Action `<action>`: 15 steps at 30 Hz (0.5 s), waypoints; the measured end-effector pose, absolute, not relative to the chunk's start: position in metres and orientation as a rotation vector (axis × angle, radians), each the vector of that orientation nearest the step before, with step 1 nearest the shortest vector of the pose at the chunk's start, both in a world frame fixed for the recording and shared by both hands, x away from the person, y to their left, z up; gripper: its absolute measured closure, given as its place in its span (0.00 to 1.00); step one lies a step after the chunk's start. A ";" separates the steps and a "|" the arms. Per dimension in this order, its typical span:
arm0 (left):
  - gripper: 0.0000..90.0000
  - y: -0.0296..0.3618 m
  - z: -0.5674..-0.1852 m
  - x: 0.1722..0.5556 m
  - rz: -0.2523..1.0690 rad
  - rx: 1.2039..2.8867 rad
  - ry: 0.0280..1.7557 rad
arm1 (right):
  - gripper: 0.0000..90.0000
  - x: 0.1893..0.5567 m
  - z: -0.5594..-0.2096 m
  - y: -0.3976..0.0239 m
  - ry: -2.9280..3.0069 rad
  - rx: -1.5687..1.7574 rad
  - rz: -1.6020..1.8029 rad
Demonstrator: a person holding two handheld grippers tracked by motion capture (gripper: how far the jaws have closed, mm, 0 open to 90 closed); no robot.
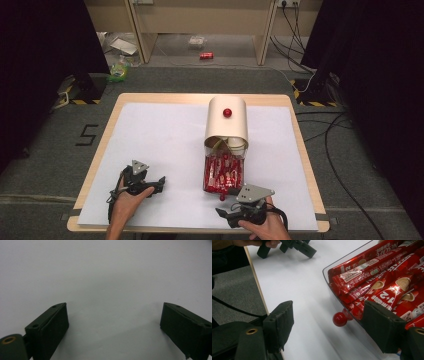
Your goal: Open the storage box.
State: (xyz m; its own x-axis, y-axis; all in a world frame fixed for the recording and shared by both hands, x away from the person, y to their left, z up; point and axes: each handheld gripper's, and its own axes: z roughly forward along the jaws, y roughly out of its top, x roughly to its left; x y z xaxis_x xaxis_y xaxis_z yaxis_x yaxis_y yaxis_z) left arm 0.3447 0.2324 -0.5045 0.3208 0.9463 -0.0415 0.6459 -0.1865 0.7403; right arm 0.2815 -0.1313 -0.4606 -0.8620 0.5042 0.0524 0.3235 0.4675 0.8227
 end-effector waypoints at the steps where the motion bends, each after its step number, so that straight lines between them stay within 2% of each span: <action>1: 0.08 0.232 -0.505 0.345 0.574 1.921 1.404 | 0.29 0.281 -0.461 -0.131 2.517 0.723 1.352; 15: 0.08 0.232 -0.505 0.345 0.574 1.920 1.404 | 0.29 0.270 -0.459 -0.132 2.540 0.695 1.346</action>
State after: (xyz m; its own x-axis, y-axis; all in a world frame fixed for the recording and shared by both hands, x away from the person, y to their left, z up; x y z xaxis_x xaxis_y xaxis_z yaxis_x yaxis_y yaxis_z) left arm 0.3447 0.2323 -0.5045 0.3205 0.9463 -0.0414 0.6458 -0.1863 0.7404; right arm 0.2703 -0.1318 -0.4594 -0.8735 0.4837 0.0552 0.3172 0.4795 0.8182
